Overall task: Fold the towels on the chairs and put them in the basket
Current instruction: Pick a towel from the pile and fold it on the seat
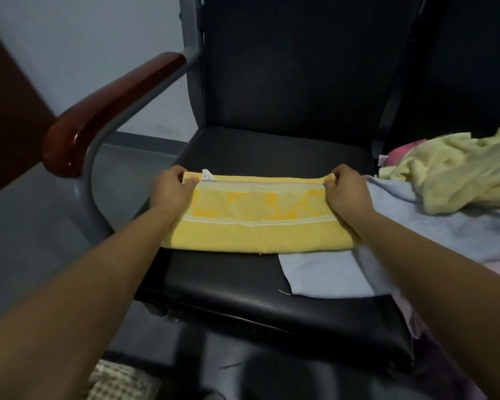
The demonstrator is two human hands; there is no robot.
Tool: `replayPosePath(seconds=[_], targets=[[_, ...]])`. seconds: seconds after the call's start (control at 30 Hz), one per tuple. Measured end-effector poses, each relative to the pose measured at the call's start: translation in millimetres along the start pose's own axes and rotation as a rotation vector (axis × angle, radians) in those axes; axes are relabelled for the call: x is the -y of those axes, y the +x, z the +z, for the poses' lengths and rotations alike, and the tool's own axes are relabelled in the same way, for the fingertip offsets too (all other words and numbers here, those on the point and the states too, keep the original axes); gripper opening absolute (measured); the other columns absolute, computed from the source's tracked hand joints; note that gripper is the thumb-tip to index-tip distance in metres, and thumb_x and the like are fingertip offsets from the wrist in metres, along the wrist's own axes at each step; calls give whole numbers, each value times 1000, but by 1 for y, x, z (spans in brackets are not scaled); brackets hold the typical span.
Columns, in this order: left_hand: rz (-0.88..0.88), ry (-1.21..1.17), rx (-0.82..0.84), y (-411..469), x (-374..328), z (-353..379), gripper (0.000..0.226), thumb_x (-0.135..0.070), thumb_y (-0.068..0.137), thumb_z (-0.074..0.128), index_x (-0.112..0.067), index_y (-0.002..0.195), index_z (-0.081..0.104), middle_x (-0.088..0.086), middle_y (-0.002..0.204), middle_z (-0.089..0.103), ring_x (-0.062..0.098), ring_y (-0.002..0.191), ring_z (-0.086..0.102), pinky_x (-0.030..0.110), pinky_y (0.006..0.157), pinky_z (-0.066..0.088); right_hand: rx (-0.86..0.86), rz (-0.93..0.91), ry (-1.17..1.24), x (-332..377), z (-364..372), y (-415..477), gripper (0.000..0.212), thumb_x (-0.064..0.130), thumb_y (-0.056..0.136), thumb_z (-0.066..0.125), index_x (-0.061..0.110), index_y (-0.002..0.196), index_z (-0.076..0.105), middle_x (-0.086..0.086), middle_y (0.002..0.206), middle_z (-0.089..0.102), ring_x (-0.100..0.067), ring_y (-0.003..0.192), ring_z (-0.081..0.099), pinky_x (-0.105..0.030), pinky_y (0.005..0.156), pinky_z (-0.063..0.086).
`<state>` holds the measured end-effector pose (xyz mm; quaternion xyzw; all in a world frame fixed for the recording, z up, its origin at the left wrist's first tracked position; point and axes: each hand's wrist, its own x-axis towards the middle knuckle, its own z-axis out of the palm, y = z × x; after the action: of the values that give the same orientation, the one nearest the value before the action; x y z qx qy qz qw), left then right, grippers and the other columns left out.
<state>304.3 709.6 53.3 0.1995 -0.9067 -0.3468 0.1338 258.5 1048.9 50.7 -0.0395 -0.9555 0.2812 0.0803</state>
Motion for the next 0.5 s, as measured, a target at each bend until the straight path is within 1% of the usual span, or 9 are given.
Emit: replayPosePath(seconds=[0.1,0.17,0.23,0.27,0.3,0.33,0.4,0.43,0.5], targets=[[-63,7,40,-3,-5,-12,26,-28,94,62,-16,117,58,-2,100,58,18,92,56,33,78,43,-102,-28,-163,21,-16,-11,38,14,95,52,2,131,49,-24,127,50,-42,113,49,-46,94,42],[-112,58,94,-11,-11,-24,23,-30,94,62,-14,109,55,0,94,57,20,89,55,34,74,43,-123,-145,-190,43,-26,-29,40,19,96,50,4,133,48,-21,130,47,-39,119,45,-47,99,39],[-146,128,173,-21,-16,-33,25,-35,94,62,-13,92,51,3,86,55,18,77,53,33,64,40,-5,-287,-154,66,-27,-53,43,26,97,51,8,136,49,-15,135,46,-34,123,45,-44,105,38],[-160,148,208,-28,-19,-37,30,-37,94,63,-12,84,49,4,85,55,17,73,51,33,62,39,64,-350,-140,75,-23,-66,46,29,97,51,9,139,49,-14,139,46,-32,126,45,-43,107,37],[-174,160,247,-34,-23,-40,35,-40,94,64,-11,81,49,5,85,55,18,72,51,33,63,39,128,-401,-136,82,-17,-79,50,33,97,51,10,141,48,-13,144,44,-31,131,44,-43,111,34],[-190,171,287,-42,-27,-42,39,-42,93,65,-8,83,51,6,87,55,20,76,53,33,67,40,188,-443,-150,87,-9,-92,53,37,98,49,12,145,45,-13,151,40,-30,138,39,-43,115,29],[-230,166,356,-55,-31,-46,39,-41,91,69,-6,97,54,7,96,54,24,89,54,34,74,42,307,-487,-217,88,10,-115,60,47,101,41,17,152,35,-12,162,24,-27,150,22,-46,122,15],[-250,143,380,-61,-32,-49,36,-37,91,70,-7,102,54,8,100,53,25,92,53,34,76,43,359,-492,-259,86,19,-125,62,51,102,36,21,155,28,-11,165,16,-25,153,13,-47,123,8],[-280,81,396,-71,-33,-52,27,-27,91,69,-9,103,53,8,101,53,25,94,52,35,78,43,404,-491,-330,78,32,-136,64,56,103,27,26,158,18,-8,167,5,-23,154,2,-46,124,-1]])
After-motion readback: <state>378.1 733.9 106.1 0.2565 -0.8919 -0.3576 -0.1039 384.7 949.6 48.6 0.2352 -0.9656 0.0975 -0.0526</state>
